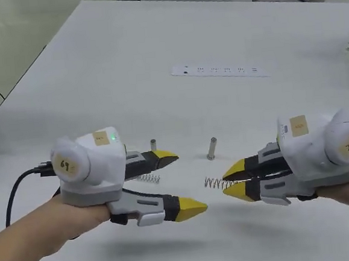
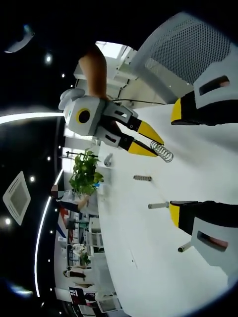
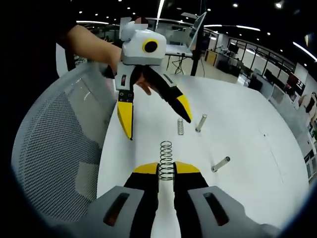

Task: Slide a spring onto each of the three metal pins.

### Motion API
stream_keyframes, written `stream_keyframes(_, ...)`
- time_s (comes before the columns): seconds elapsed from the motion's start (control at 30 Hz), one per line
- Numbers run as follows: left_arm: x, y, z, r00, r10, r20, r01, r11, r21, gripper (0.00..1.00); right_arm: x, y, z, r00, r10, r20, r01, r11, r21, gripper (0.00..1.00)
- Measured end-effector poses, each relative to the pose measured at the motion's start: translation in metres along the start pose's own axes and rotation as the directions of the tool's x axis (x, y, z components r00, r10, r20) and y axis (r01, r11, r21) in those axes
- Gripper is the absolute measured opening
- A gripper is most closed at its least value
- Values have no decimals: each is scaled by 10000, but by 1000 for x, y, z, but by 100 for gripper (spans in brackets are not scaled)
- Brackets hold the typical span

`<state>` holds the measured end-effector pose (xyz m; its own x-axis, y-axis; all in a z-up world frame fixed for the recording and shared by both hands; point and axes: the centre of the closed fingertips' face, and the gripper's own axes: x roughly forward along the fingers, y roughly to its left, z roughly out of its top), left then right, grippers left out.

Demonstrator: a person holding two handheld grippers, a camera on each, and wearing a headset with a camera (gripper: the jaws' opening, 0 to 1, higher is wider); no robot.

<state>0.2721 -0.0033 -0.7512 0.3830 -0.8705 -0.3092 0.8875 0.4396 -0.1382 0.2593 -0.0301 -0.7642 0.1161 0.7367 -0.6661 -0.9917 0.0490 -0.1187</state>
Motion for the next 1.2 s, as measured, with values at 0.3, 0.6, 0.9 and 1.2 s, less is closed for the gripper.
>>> stream_keyframes(0.3,10,-16,0,9975,-690,-118,694,9972,278,33,-5,8,6,9991,391,162,-385,9986,-368,8)
stream_keyframes(0.6,12,-23,2,9945,-1045,-96,1048,9938,365,16,-7,16,14,9965,699,460,-679,9967,-434,8)
stream_keyframes(0.9,13,-30,1,9909,-1347,-80,1349,9895,522,4,-8,18,13,9966,717,415,-700,9967,-422,8)
stream_keyframes(1.2,13,-34,3,9892,-1458,-117,1463,9872,633,3,-9,19,13,9966,669,472,-656,9975,-269,8)
